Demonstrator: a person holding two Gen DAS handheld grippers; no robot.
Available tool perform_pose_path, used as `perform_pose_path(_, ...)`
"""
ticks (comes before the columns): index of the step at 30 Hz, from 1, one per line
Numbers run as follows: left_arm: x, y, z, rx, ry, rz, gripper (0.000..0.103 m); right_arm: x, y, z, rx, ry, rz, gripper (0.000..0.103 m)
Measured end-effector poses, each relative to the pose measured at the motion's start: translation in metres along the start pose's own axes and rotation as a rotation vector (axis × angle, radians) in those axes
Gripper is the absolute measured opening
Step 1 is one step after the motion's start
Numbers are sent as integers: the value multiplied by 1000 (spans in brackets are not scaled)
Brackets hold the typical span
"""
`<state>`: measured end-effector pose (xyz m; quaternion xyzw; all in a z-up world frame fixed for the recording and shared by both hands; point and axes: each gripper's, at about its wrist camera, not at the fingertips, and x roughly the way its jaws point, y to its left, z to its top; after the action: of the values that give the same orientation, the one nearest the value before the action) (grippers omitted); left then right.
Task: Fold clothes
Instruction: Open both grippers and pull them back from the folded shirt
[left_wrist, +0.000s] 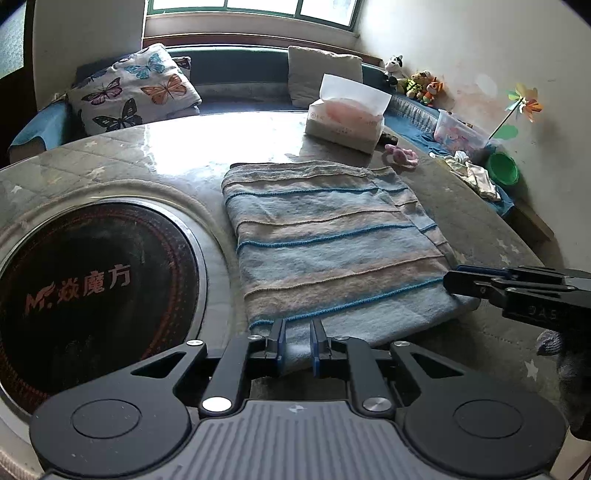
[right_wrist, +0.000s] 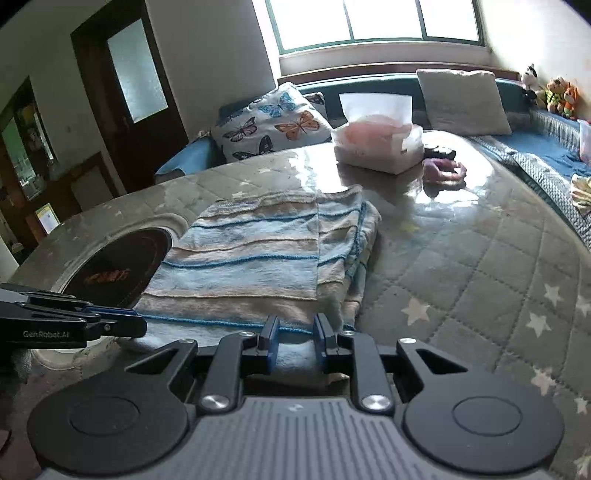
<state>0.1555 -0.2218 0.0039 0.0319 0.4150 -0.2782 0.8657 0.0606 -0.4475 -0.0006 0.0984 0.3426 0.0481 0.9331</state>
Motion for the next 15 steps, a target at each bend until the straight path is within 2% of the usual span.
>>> perform_pose_path(1,-2,0,-1,-3,0,0,23,-3,1,-1,-4,-1,1,25)
perform_pose_path(3,-6,-2,-4,-6,-7,0,33,-7,4,-4,-10,-5,1,40)
perform_pose_path(4,-9,-3,-6,-4,-8,3,38,-10,6,-6,-17,-10,-5,43)
perform_pose_path(8,-18,-6,-15,1,-14,10,47,-19,11,-14,-25,-24,-27,55)
perform_pose_path(10,-22,-7,-20,-2,-19,12,50,-24,14,-19,-20,-26,-30,58)
perform_pose_path(12,-26,-7,-24,-7,-23,14,54,-28,16,-23,-21,-29,-37,66)
perform_pose_path(15,-32,-8,-32,-10,-27,18,59,-33,19,-30,-26,-31,-51,73)
